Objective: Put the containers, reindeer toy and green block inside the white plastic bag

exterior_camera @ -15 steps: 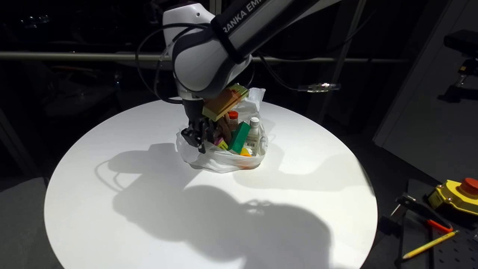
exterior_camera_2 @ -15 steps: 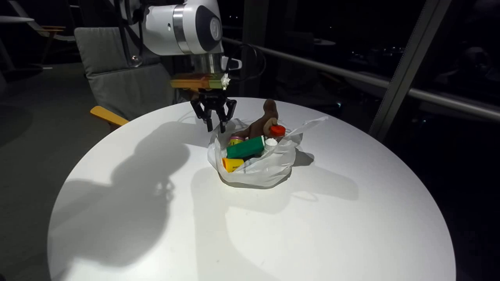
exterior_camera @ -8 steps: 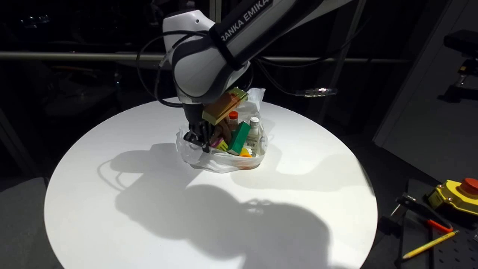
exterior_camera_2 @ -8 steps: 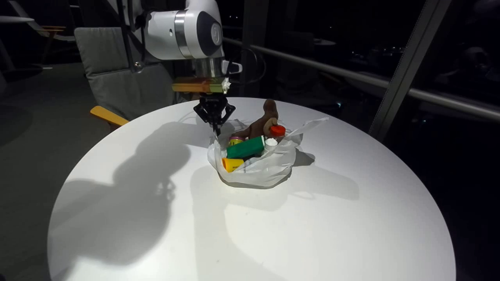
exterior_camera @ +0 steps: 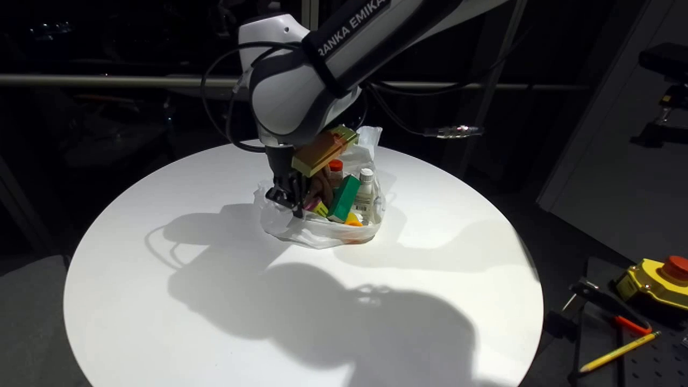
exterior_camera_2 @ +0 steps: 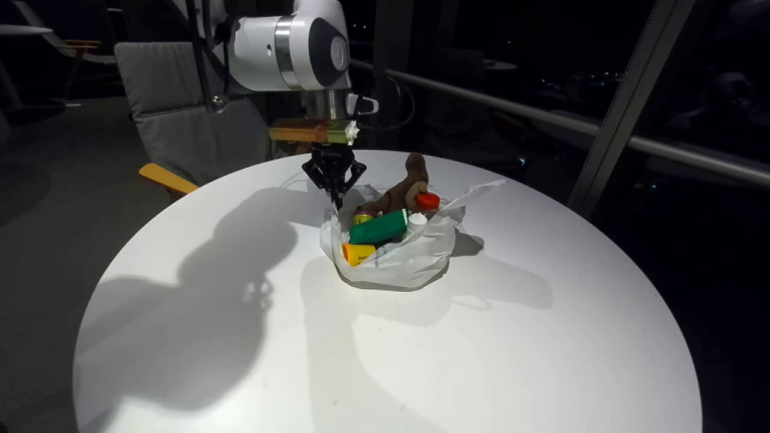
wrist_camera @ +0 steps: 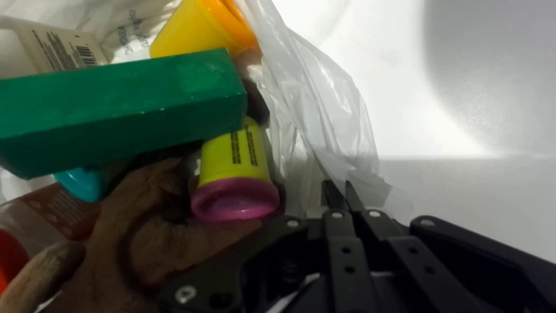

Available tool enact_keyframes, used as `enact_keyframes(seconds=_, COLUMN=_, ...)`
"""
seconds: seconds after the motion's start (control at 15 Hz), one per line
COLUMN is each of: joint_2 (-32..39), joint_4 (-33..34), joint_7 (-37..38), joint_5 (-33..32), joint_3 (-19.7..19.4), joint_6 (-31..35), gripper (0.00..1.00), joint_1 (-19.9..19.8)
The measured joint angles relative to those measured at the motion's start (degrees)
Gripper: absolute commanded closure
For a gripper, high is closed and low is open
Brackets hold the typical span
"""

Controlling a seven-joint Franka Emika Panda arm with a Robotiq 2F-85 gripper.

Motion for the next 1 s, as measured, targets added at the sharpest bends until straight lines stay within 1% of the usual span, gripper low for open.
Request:
enact_keyframes(seconds=0.13, joint_2=-0.66, joint_4=0.15, joint_7=-0.08, joint_5=1.02, joint_3=0.06, joint_6=-1.01, gripper=0.96, joint_1=-0.45)
enact_keyframes(seconds=0.47, joint_2=-3.6, joint_4=0.1, joint_7=-1.03, joint_5=3.13, joint_3=0.59, joint_6=-4.15, gripper=0.98, joint_1=-1.41)
enact_keyframes(seconds=0.53, joint_2=-4.12, joint_4=0.05, joint_7=-1.35, joint_5=3.38, joint_3=0.73, joint_6=-4.51, gripper=0.96, joint_1=-1.52)
enact_keyframes(seconds=0.67, joint_2=-4.89, joint_4=-0.03, joint_7=-1.8, joint_5=3.66, joint_3=1.07, joint_6=-5.14, gripper=0.96, joint_1=-1.68)
enact_keyframes(seconds=1.0, joint_2=-5.4, joint_4=-0.1, joint_7=-2.81, joint_5=4.67, joint_3=1.67, joint_6=-6.26, gripper=0.98, joint_1=-1.79)
